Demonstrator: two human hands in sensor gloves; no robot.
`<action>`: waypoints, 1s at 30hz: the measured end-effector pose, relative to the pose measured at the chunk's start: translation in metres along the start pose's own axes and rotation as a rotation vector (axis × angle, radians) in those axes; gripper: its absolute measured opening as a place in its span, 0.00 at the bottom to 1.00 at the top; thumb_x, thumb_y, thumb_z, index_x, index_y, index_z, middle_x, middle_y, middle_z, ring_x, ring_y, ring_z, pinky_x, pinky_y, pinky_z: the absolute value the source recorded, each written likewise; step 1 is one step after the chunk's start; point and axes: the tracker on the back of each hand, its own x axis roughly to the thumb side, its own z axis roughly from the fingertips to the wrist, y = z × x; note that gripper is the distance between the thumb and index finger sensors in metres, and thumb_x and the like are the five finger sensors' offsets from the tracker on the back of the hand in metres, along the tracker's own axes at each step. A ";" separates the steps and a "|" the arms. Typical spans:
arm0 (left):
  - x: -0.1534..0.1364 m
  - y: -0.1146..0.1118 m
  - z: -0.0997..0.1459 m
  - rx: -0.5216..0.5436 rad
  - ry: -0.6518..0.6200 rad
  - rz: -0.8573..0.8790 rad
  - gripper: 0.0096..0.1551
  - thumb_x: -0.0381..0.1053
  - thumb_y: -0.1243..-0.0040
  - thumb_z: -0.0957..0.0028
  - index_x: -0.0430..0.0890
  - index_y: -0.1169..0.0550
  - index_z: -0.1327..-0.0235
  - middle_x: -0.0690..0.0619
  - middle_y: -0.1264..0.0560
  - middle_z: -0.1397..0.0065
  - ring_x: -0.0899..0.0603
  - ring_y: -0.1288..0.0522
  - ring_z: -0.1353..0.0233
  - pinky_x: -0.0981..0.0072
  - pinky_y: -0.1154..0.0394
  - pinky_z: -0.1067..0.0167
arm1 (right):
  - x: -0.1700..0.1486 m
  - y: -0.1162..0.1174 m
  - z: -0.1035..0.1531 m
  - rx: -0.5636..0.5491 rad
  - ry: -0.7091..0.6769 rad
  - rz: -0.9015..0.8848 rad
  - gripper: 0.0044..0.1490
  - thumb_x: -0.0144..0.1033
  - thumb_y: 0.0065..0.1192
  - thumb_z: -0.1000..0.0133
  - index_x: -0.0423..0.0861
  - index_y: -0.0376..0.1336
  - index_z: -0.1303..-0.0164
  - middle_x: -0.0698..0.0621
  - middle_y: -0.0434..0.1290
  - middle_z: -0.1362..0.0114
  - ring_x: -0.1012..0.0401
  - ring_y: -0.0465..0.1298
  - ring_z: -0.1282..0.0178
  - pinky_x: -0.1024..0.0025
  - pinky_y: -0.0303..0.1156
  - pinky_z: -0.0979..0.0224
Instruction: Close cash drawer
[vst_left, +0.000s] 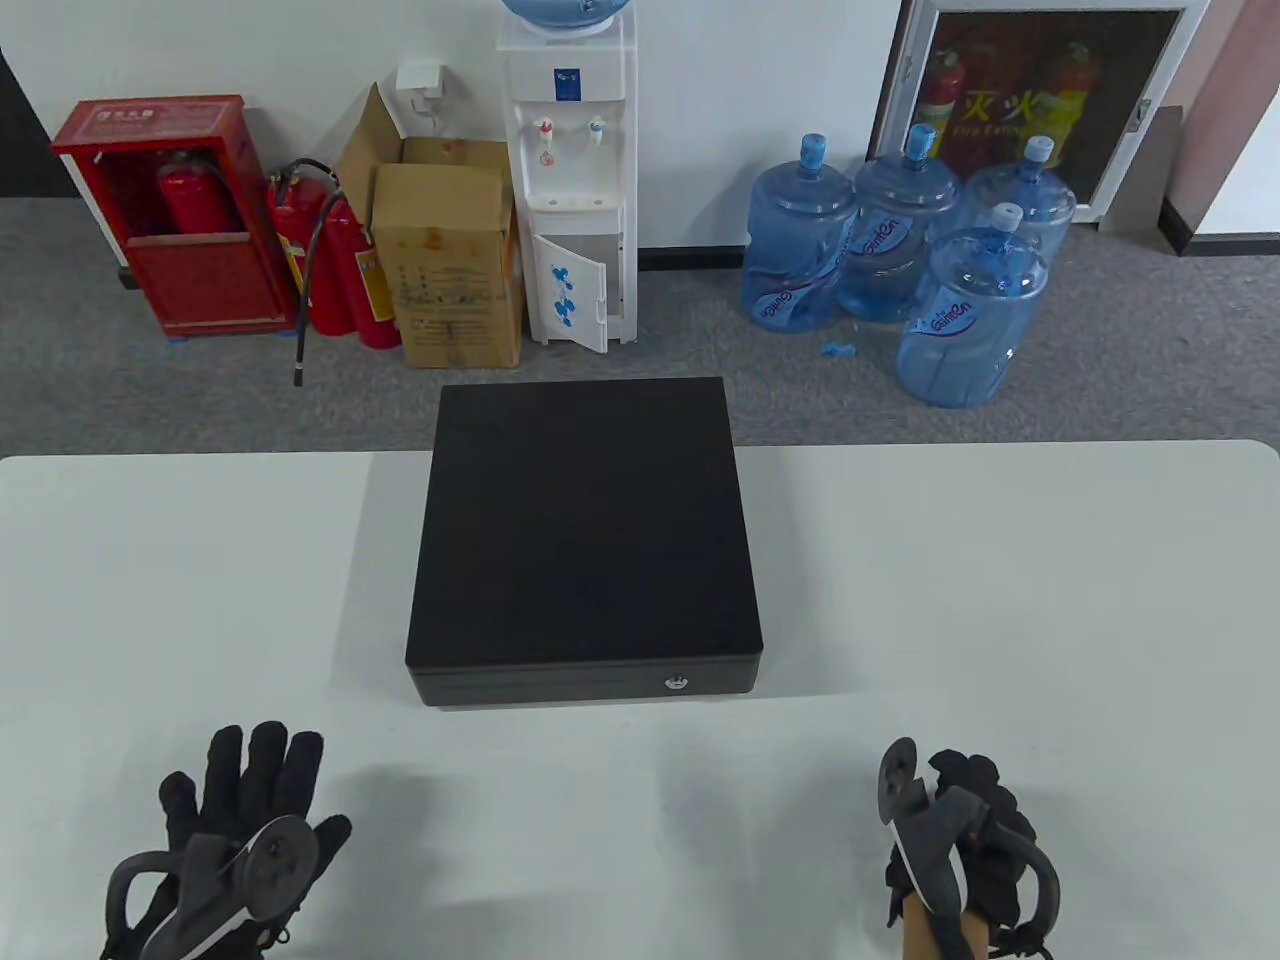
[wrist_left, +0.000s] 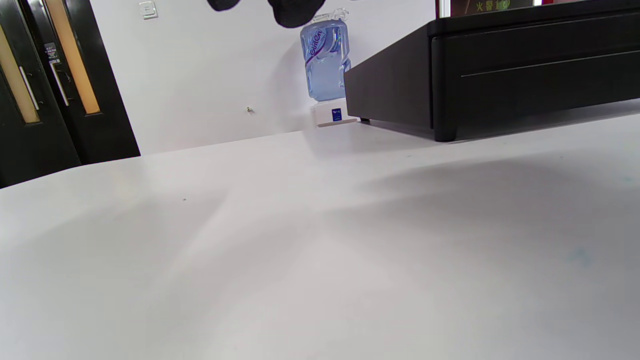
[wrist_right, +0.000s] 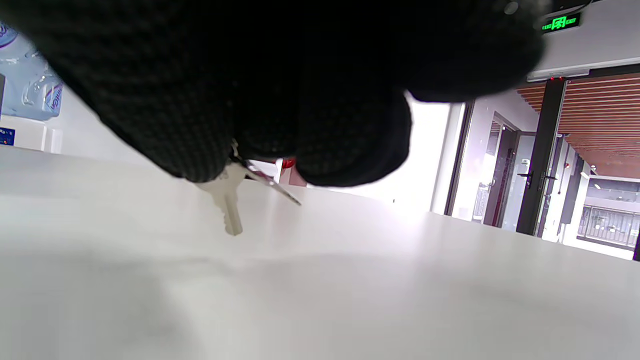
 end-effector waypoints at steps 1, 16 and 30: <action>0.000 0.000 0.000 -0.002 0.000 0.000 0.50 0.75 0.66 0.46 0.56 0.55 0.13 0.44 0.52 0.06 0.29 0.56 0.10 0.23 0.53 0.25 | 0.000 0.004 0.000 0.021 0.003 0.009 0.24 0.53 0.80 0.60 0.56 0.76 0.57 0.54 0.83 0.50 0.62 0.86 0.64 0.70 0.83 0.61; 0.001 0.000 -0.001 -0.010 0.003 -0.006 0.49 0.75 0.66 0.46 0.56 0.55 0.13 0.44 0.51 0.06 0.29 0.56 0.10 0.23 0.53 0.25 | -0.014 0.030 -0.015 0.300 0.150 -0.137 0.26 0.50 0.71 0.57 0.56 0.75 0.50 0.53 0.81 0.44 0.60 0.86 0.58 0.67 0.83 0.57; 0.002 0.000 -0.001 -0.015 0.000 -0.003 0.49 0.75 0.66 0.46 0.56 0.54 0.13 0.44 0.51 0.06 0.30 0.56 0.10 0.23 0.53 0.25 | -0.023 0.020 -0.013 0.315 0.185 -0.181 0.33 0.55 0.70 0.57 0.57 0.71 0.40 0.55 0.80 0.39 0.59 0.85 0.53 0.63 0.83 0.51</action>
